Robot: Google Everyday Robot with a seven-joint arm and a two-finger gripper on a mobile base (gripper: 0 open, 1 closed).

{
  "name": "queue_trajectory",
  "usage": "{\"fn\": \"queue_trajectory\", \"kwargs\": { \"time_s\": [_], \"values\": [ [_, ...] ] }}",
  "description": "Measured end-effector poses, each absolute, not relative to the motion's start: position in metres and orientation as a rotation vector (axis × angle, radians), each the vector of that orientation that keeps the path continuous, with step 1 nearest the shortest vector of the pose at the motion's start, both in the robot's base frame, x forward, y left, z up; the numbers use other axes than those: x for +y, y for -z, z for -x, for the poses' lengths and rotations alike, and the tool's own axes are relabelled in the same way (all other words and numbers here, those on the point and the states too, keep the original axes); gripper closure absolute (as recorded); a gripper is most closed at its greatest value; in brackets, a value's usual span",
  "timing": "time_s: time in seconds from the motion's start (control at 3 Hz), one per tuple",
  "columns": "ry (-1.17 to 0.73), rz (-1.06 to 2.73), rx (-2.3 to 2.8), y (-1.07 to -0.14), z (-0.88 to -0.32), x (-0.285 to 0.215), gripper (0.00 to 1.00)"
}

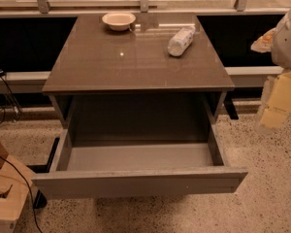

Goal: Close top drawer

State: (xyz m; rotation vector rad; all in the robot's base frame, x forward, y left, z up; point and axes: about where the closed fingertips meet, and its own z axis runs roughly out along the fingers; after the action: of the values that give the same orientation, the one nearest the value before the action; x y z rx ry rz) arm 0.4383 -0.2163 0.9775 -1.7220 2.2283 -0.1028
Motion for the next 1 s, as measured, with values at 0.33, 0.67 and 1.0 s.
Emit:
{"fn": "queue_trajectory", "kwargs": {
  "time_s": [0.33, 0.67, 1.0],
  "values": [
    [0.103, 1.722, 2.228, -0.978, -0.438, -0.216, 0.00],
    [0.111, 1.717, 2.221, -0.980, -0.438, -0.216, 0.19],
    [0.024, 1.785, 2.168, -0.963, -0.433, -0.207, 0.49]
  ]
}}
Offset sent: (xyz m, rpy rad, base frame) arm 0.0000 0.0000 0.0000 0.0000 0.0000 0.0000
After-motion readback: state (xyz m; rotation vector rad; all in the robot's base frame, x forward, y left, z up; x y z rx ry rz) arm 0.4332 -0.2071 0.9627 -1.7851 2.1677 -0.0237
